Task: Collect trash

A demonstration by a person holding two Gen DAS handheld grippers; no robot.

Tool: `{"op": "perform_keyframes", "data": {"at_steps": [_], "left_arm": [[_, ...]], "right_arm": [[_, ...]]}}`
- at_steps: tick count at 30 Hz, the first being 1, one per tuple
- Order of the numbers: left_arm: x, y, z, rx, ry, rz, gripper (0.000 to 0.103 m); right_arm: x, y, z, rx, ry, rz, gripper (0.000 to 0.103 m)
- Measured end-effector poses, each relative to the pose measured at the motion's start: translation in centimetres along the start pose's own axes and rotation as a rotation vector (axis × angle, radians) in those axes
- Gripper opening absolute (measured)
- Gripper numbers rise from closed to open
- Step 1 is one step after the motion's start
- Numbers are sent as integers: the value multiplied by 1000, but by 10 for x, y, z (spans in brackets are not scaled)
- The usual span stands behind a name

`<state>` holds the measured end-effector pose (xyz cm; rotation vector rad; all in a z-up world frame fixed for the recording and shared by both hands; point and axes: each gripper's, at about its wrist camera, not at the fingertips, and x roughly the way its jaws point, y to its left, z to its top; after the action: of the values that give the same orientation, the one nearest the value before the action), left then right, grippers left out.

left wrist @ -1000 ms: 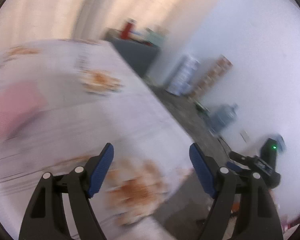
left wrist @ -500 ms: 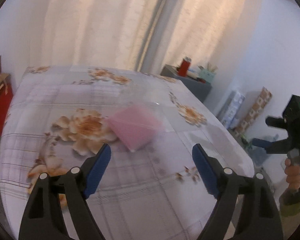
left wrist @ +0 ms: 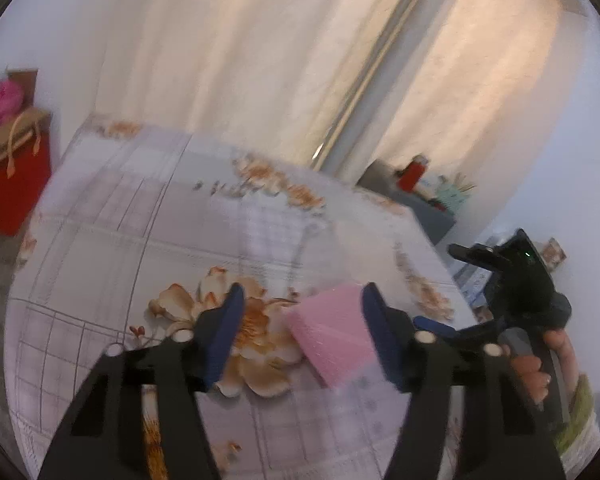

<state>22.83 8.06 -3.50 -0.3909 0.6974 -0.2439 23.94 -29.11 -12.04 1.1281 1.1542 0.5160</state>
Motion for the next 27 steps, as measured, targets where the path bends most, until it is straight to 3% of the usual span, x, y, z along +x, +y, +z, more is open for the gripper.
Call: {"op": "perform_keyframes", "data": {"at_steps": [3,7,15,23,27], "left_arm": [[30,11,2,-48,72,30,39],[52,16,-9,-66,132,37,31],[69,20,-20,-80,176,52,29],[68,20,-19,-70,182,58,26],[68,19,-19,-67,183,54,26]], "right_arm": [[11,-16,15,71,-4,5,92],[16,-14,21,63,6,20,91],[46,1,18,9,93,-58,91],[61,2,15,20,108,-83,63],[52,2,13,14,86,-90,60]]}}
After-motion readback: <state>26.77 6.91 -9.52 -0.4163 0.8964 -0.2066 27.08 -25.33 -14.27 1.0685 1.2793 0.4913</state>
